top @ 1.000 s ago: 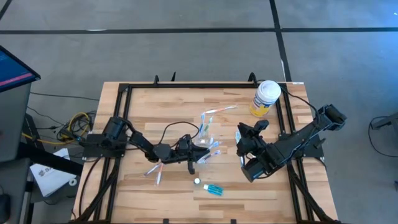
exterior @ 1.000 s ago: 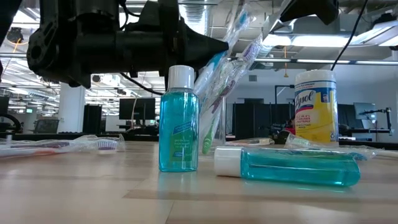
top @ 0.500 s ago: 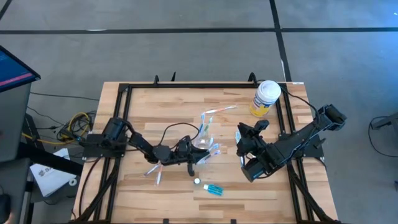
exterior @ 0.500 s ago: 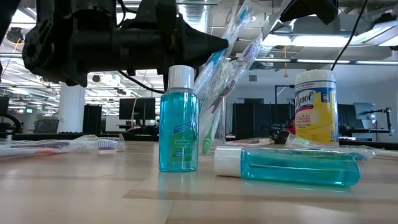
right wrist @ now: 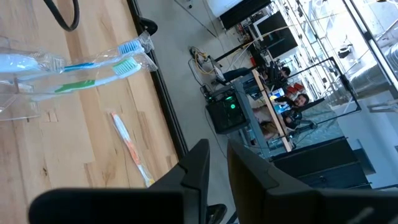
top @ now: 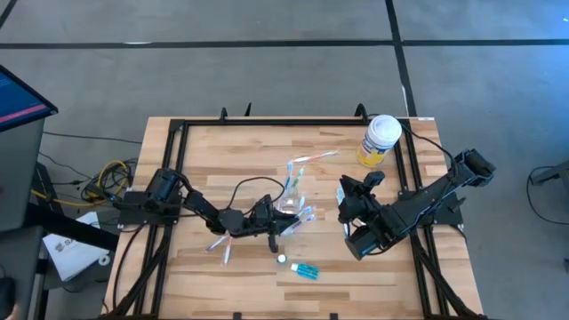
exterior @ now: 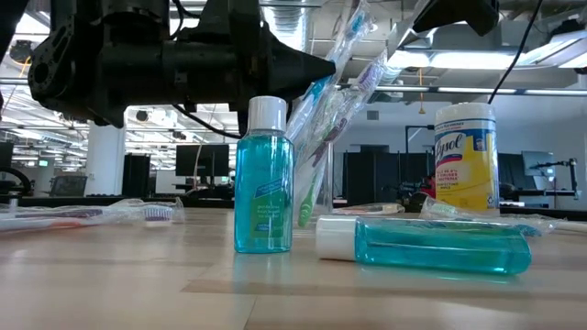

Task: Pick & Place toothbrushing station
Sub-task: Put the top blue toothbrush into the transparent organizer

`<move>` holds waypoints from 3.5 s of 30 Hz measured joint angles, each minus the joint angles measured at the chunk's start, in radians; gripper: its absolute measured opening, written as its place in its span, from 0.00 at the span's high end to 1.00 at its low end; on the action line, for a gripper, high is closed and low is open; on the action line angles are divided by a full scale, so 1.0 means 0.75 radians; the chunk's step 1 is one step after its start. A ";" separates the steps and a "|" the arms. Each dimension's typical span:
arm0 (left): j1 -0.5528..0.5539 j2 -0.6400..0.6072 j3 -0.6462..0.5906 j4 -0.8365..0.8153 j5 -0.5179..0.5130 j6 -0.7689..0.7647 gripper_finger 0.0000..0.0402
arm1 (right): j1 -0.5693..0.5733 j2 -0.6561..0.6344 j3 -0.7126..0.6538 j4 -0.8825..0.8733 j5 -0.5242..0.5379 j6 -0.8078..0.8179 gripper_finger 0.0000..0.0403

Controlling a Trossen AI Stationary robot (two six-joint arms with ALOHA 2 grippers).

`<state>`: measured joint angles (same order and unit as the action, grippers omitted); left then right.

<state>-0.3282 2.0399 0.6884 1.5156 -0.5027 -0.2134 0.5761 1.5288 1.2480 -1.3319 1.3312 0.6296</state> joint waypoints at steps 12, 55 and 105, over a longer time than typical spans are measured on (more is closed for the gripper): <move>0.000 0.020 0.001 -0.044 -0.029 0.010 0.94 | 0.000 0.000 0.000 0.001 0.000 0.025 0.88; -0.007 0.038 -0.053 -0.046 -0.045 -0.045 0.93 | -0.001 0.001 -0.001 0.005 0.000 0.060 0.88; -0.004 0.018 -0.063 -0.118 -0.017 -0.105 0.67 | -0.002 0.001 -0.001 0.010 -0.032 0.061 0.88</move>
<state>-0.3314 2.0536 0.6415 1.4269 -0.5156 -0.2925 0.5748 1.5291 1.2476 -1.3241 1.3074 0.6753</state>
